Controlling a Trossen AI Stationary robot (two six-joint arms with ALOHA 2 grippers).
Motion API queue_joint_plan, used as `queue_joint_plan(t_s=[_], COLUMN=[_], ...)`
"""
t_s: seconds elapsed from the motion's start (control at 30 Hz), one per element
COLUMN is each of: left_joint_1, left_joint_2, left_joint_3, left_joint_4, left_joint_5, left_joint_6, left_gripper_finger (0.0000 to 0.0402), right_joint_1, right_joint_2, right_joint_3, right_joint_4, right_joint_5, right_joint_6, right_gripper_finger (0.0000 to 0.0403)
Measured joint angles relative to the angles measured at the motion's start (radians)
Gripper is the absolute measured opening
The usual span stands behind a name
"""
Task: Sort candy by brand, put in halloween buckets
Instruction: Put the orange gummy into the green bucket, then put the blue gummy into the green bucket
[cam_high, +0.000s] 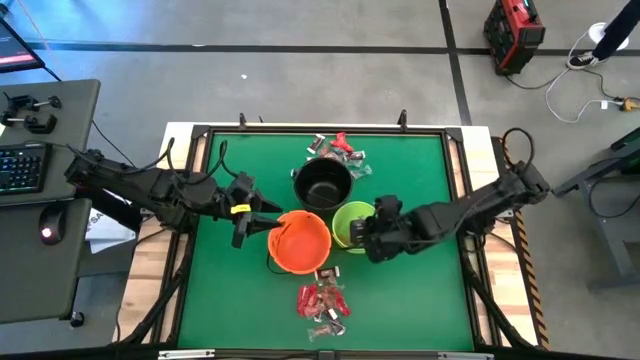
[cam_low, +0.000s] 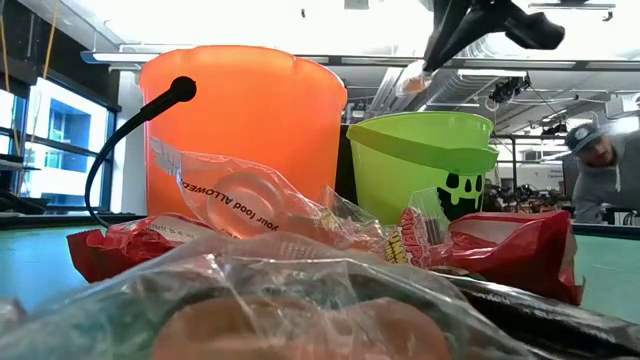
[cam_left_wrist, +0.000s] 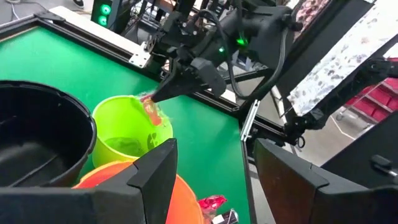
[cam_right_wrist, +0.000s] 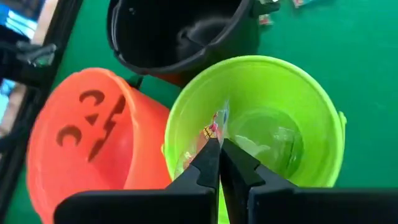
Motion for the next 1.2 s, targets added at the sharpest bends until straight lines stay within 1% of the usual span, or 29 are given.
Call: queue_joint_plan(t_s=[0.23,0.33,0.43,0.6,0.7,0.8,0.87,0.93,1.0,1.07,1.13,1.2], left_joint_1=[0.0,0.0,0.0,0.012,0.044,0.127,0.205,0.293,0.392,0.494,0.594,0.676], left_joint_2=[0.0,0.0,0.0,0.0,0.0,0.0,0.006,0.022,0.052,0.094,0.14,0.185], left_joint_3=[0.0,0.0,0.0,0.001,0.019,0.07,0.118,0.168,0.218,0.251,0.264,0.264], left_joint_4=[0.001,0.006,0.006,0.006,-0.003,-0.019,-0.055,-0.114,-0.185,-0.234,-0.25,-0.24], left_joint_5=[0.0,0.0,0.0,0.0,0.01,0.081,0.117,0.145,0.175,0.233,0.331,0.434], left_joint_6=[-0.009,-0.008,-0.006,0.028,0.031,0.069,0.103,0.145,0.189,0.216,0.221,0.221], left_gripper_finger=[0.0202,0.0202,0.0202,0.0202,0.0202,0.0202,0.0202,0.0202,0.0202,0.0202,0.0202,0.0202], right_joint_1=[-0.028,-0.038,-0.046,-0.065,-0.074,-0.083,-0.098,-0.138,-0.202,-0.288,-0.393,-0.512], right_joint_2=[0.0,0.0,0.0,0.0,-0.014,-0.061,-0.095,-0.129,-0.158,-0.173,-0.178,-0.178], right_joint_3=[0.0,0.0,0.0,0.0,-0.001,-0.001,-0.001,-0.001,-0.001,0.0,0.0,-0.001], right_joint_4=[-0.058,-0.056,-0.048,-0.037,-0.011,0.033,0.035,0.016,-0.031,-0.094,-0.145,-0.155], right_joint_5=[-0.03,-0.046,-0.055,-0.099,-0.096,-0.043,-0.022,-0.028,-0.055,-0.104,-0.154,-0.221], right_joint_6=[-0.086,-0.13,-0.166,-0.189,-0.197,-0.198,-0.177,-0.169,-0.188,-0.241,-0.33,-0.468], right_gripper_finger=[0.0,0.0015,0.0054,0.0152,0.0199,0.0224,0.0228,0.0228,0.0227,0.0228,0.0228,0.0228])
